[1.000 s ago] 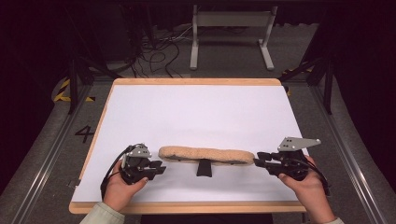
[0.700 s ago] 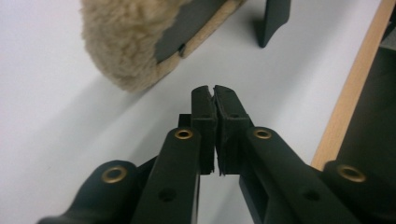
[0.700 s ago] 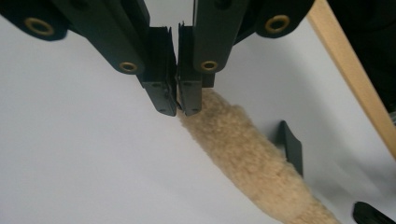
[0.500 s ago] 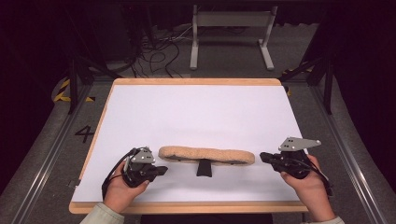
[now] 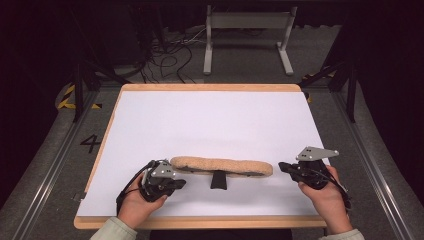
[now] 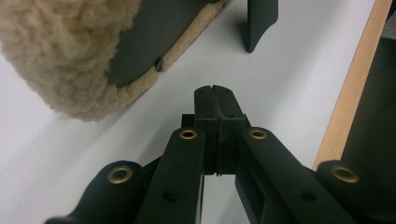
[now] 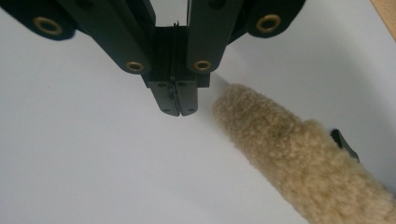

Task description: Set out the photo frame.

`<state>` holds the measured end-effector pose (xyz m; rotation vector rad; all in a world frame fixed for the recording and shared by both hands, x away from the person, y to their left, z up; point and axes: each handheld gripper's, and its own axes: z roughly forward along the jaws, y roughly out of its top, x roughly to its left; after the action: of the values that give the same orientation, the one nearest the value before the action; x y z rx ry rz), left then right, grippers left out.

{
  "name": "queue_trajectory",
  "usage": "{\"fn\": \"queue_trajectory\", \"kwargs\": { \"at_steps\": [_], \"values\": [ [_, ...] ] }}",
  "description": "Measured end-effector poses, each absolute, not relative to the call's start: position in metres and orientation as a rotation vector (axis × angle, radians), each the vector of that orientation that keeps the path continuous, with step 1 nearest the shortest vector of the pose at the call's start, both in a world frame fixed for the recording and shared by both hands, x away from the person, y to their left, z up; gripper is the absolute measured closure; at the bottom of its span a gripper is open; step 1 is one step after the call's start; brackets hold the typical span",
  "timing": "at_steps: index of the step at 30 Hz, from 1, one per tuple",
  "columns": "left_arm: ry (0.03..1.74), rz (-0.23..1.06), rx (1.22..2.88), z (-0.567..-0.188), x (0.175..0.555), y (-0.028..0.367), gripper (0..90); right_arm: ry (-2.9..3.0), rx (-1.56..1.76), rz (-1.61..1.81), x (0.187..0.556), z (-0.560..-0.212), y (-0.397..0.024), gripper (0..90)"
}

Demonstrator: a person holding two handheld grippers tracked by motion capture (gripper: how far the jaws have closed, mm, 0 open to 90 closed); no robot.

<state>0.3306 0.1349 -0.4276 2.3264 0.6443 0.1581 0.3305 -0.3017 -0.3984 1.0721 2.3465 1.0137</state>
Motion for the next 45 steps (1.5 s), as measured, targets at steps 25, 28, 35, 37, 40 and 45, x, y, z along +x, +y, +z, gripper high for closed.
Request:
{"fn": "queue_trajectory", "kwargs": {
  "at_steps": [25, 28, 35, 37, 40, 45],
  "values": [
    [0.789, 0.234, 2.287, -0.431, 0.347, 0.136, 90.0, 2.356, 1.002, 0.949, 0.34, -0.415, -0.282, 90.0],
    [0.808, 0.243, 2.279, -0.432, 0.35, 0.137, 90.0, 2.36, 1.001, 0.947, 0.34, -0.416, -0.282, 90.0],
    [0.818, 0.244, 2.285, -0.433, 0.354, 0.136, 90.0, 2.373, 0.988, 0.946, 0.339, -0.415, -0.279, 90.0],
    [0.82, 0.243, 2.284, -0.433, 0.354, 0.136, 90.0, 2.376, 0.986, 0.945, 0.339, -0.415, -0.279, 90.0],
    [0.829, 0.249, 2.277, -0.434, 0.355, 0.136, 90.0, 2.388, 0.97, 0.935, 0.337, -0.415, -0.277, 90.0],
    [0.847, 0.257, 2.265, -0.434, 0.36, 0.139, 90.0, 2.407, 0.945, 0.922, 0.331, -0.413, -0.276, 90.0]
  ]
}}
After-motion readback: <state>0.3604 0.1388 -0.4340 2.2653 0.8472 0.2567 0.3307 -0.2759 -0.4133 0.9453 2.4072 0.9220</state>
